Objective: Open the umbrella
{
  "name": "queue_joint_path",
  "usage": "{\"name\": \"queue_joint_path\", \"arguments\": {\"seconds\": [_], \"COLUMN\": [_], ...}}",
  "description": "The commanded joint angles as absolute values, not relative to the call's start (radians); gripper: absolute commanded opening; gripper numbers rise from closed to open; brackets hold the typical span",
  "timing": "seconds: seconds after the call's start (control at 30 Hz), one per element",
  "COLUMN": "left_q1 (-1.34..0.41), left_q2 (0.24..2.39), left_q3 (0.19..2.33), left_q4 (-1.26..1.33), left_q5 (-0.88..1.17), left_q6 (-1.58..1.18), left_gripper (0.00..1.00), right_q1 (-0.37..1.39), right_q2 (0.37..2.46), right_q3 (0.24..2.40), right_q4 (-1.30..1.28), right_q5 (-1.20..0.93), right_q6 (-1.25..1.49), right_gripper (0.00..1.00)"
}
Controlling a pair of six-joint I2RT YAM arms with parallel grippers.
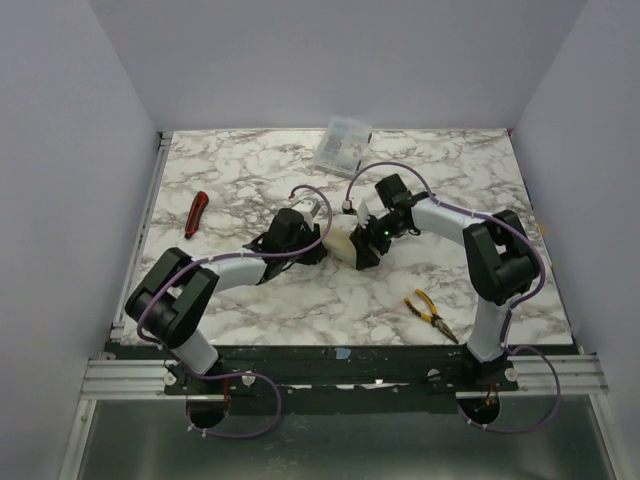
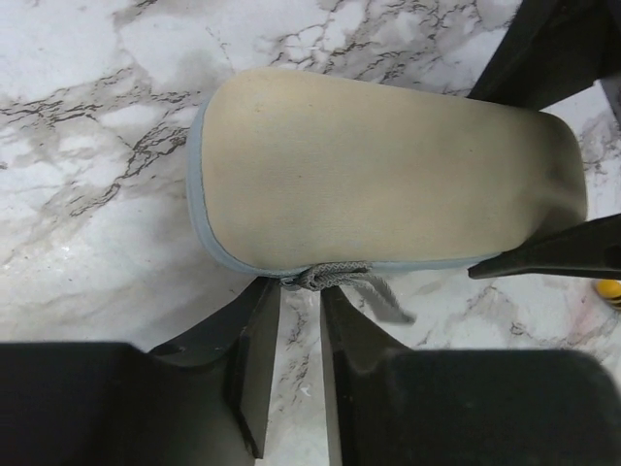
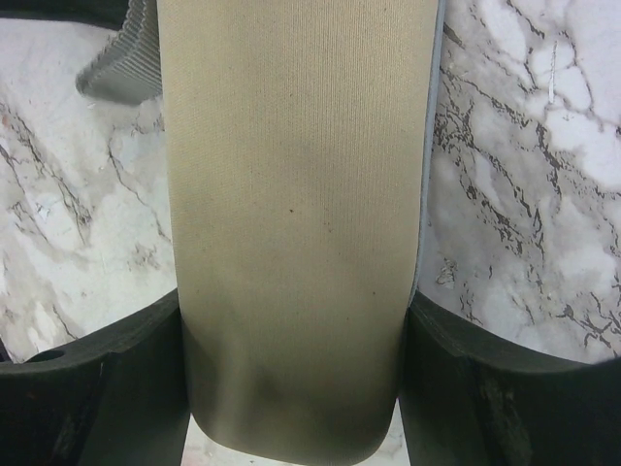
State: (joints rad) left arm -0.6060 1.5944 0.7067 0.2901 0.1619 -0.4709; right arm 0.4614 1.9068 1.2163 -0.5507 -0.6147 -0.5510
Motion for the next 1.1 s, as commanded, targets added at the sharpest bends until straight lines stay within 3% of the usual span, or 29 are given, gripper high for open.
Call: {"name": "queue_joint_path", "arguments": {"seconds": [0.0,0.13,0.73,1.07], "left_q1": [-0.623,-0.621,-0.495,-0.447], "left_q2": [1.637,1.636,1.592,1.564], "left_q3": [0.771,0.775,0.728,0.680], "left_q4": [0.277,0.270,0.307,0.308], "left_q5": [0.051,0.021,0.012,0.050], "left_q6": [-0.481,-0.450,-0.379,-0.321], "left_gripper": [0.17,0.00,0.00,0.00], "right_q1": [0.478,0.476,0.476,0.449], "right_q2": [2.009,2.013,2.011,2.006], "right_q3": [1.140,1.136,1.126,1.150], "right_q4": [-0.759,-0.777,-0.799,-0.786], "right_q5": [-0.620,-0.618,-0.538,-0.421], "right_q6": [-0.549,-0.572,-0.622,-0.649], "right_gripper": [0.21,0.19,0.18,0.24]}}
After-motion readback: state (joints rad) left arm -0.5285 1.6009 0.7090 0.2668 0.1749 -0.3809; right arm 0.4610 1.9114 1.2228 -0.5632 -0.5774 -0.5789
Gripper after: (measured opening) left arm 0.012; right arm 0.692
